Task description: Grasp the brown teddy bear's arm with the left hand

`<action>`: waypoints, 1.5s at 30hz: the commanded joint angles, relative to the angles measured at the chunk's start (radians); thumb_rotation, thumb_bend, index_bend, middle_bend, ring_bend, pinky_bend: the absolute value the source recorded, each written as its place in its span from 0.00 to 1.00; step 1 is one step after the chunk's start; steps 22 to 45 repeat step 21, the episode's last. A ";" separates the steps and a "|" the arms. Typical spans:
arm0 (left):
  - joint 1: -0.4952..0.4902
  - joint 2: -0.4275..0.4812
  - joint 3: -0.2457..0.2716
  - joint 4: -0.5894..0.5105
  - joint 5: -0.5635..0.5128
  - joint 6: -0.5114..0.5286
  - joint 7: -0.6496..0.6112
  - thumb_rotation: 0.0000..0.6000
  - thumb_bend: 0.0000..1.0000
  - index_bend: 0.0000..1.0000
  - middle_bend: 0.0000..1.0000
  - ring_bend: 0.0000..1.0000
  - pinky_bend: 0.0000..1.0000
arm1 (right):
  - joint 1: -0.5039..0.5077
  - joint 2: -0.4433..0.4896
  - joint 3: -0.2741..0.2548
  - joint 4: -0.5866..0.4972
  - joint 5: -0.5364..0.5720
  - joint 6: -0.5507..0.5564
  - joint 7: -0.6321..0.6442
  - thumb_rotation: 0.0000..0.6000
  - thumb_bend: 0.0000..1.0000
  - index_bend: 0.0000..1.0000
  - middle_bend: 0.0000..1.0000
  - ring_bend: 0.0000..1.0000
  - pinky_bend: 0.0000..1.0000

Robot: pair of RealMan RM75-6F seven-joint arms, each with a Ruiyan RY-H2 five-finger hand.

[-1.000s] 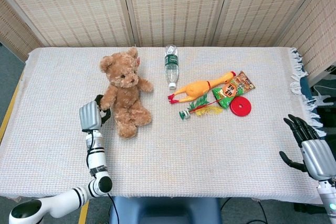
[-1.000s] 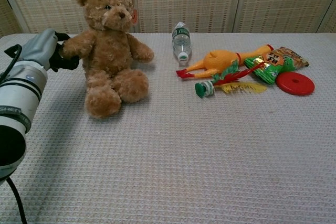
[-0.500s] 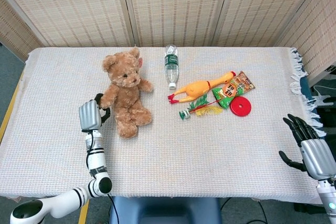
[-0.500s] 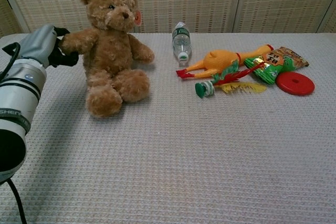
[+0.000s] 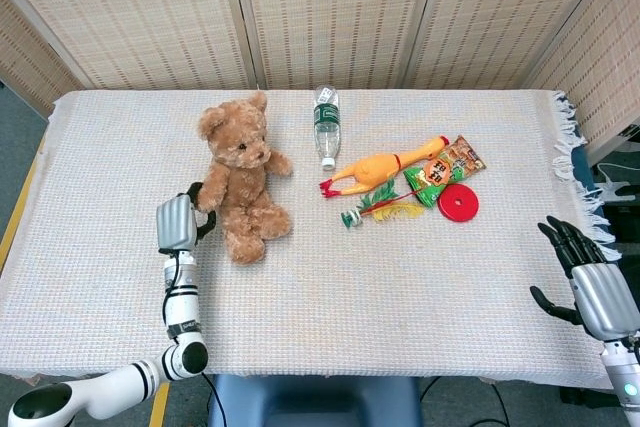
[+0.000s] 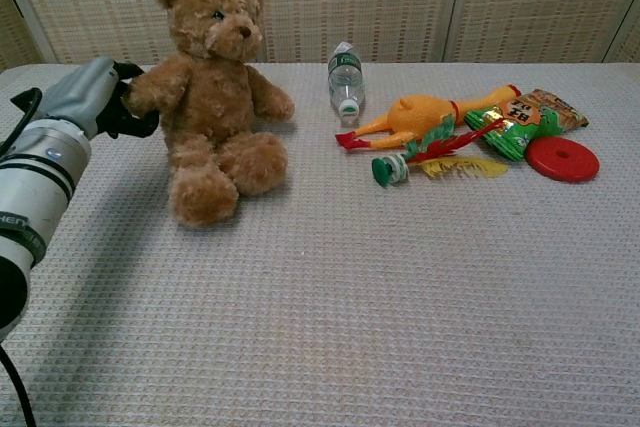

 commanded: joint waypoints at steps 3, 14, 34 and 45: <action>0.051 0.075 0.082 -0.078 0.085 0.010 -0.031 1.00 0.43 0.00 0.04 0.12 0.46 | 0.001 0.002 -0.001 -0.001 -0.002 -0.001 0.003 1.00 0.19 0.00 0.00 0.00 0.13; 0.284 0.372 0.384 -0.372 0.293 0.130 -0.001 1.00 0.41 0.00 0.00 0.05 0.38 | -0.004 -0.007 -0.003 -0.006 0.004 0.001 -0.024 1.00 0.19 0.00 0.00 0.00 0.13; 0.412 0.483 0.464 -0.463 0.385 0.260 -0.066 1.00 0.41 0.00 0.03 0.07 0.38 | 0.000 -0.028 -0.005 -0.009 0.015 -0.015 -0.079 1.00 0.19 0.00 0.00 0.00 0.13; 0.412 0.483 0.464 -0.463 0.385 0.260 -0.066 1.00 0.41 0.00 0.03 0.07 0.38 | 0.000 -0.028 -0.005 -0.009 0.015 -0.015 -0.079 1.00 0.19 0.00 0.00 0.00 0.13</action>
